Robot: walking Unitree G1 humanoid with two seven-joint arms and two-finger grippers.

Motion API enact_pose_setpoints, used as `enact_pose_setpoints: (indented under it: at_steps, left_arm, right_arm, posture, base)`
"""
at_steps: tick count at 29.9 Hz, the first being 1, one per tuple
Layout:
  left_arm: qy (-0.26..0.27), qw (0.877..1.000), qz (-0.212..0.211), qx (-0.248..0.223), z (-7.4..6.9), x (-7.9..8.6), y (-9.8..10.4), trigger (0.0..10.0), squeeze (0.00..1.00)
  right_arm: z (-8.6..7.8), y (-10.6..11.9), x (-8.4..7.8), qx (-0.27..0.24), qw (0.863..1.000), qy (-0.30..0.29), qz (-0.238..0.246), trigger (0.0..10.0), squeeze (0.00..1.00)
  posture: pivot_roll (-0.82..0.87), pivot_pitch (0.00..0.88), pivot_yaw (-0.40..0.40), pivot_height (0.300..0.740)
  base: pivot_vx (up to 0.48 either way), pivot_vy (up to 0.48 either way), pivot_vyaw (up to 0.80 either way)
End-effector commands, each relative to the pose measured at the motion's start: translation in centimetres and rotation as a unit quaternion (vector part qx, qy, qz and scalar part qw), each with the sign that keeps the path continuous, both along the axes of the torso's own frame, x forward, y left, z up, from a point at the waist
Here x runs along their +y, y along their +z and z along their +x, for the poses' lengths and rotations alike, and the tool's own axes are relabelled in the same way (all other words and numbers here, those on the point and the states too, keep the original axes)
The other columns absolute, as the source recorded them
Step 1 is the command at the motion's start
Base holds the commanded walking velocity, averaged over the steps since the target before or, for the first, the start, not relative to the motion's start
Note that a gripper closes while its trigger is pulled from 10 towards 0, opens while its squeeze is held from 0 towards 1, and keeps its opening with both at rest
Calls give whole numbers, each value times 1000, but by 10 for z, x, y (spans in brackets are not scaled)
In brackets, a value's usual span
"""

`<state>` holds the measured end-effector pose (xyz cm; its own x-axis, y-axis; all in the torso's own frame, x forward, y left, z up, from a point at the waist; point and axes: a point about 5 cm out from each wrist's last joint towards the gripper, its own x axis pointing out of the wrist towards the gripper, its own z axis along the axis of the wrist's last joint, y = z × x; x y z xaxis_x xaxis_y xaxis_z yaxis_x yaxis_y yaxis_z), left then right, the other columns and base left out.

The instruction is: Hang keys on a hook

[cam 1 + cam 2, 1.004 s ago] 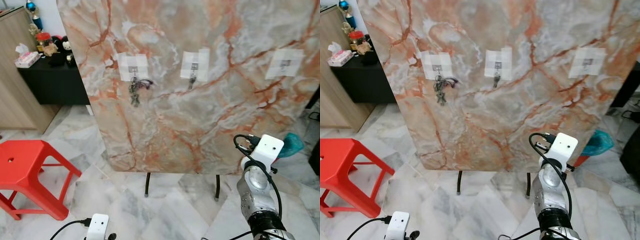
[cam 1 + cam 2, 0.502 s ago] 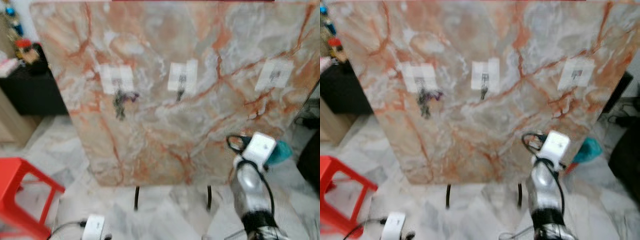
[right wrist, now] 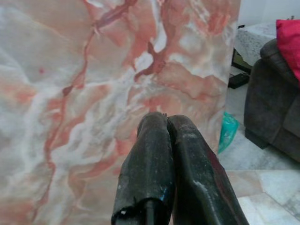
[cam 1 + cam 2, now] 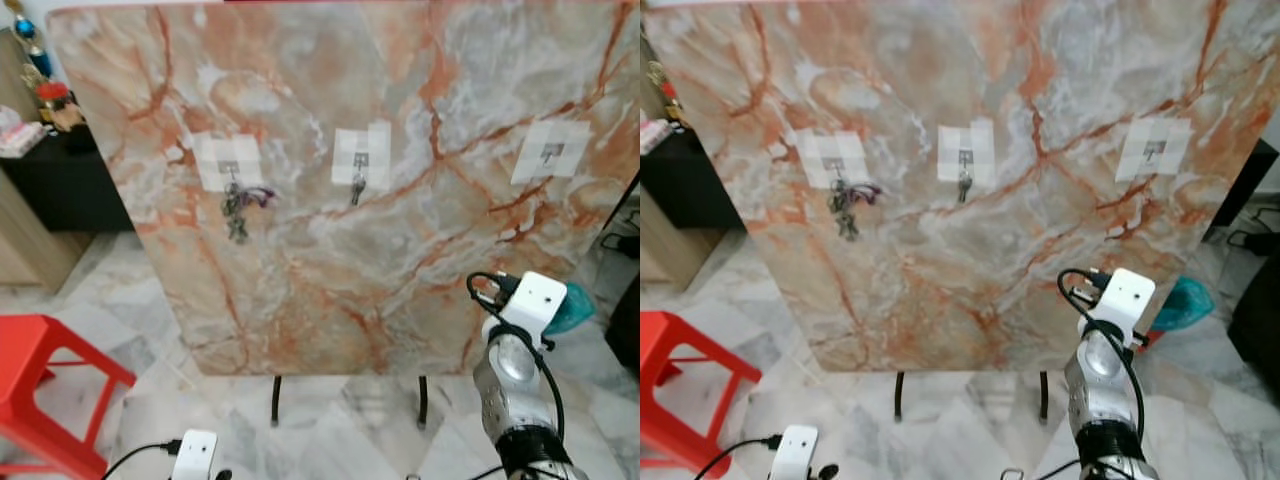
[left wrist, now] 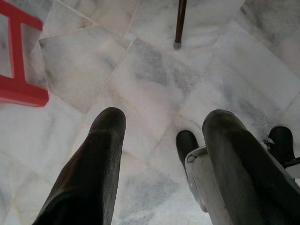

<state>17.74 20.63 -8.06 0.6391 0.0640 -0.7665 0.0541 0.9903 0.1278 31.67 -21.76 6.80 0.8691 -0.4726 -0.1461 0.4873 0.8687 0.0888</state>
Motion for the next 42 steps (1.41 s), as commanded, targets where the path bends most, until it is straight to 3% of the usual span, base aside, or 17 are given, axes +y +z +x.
enact_pose_setpoints:
  at_steps: [1,12,26,32,42]
  left_arm:
    - [0,1000,3,7,-3,2,-1,10000,0]
    - [1,1000,2,12,-4,2,-2,10000,0]
    - [3,1000,4,16,-6,5,-2,10000,0]
    - [3,1000,4,18,-7,5,-3,10000,0]
    - [6,1000,5,26,-9,6,-4,10000,0]
  right_arm:
    - [5,10,-3,-17,1000,-4,-3,10000,0]
    - [16,37,-6,-65,998,-4,-25,10000,0]
    - [18,57,-9,-103,993,-9,-47,10000,0]
    - [20,63,-11,-108,992,-3,-72,10000,0]
    - [20,65,-11,-109,992,-8,-64,10000,0]
  posture:
    - [-29,0,3,740]
    - [-38,0,9,740]
    - [-43,0,13,740]
    - [-43,0,12,740]
    - [-46,0,14,740]
  base:
    - [0,0,0]
    - [0,0,0]
    - [0,0,0]
    - [0,0,0]
    - [0,0,0]
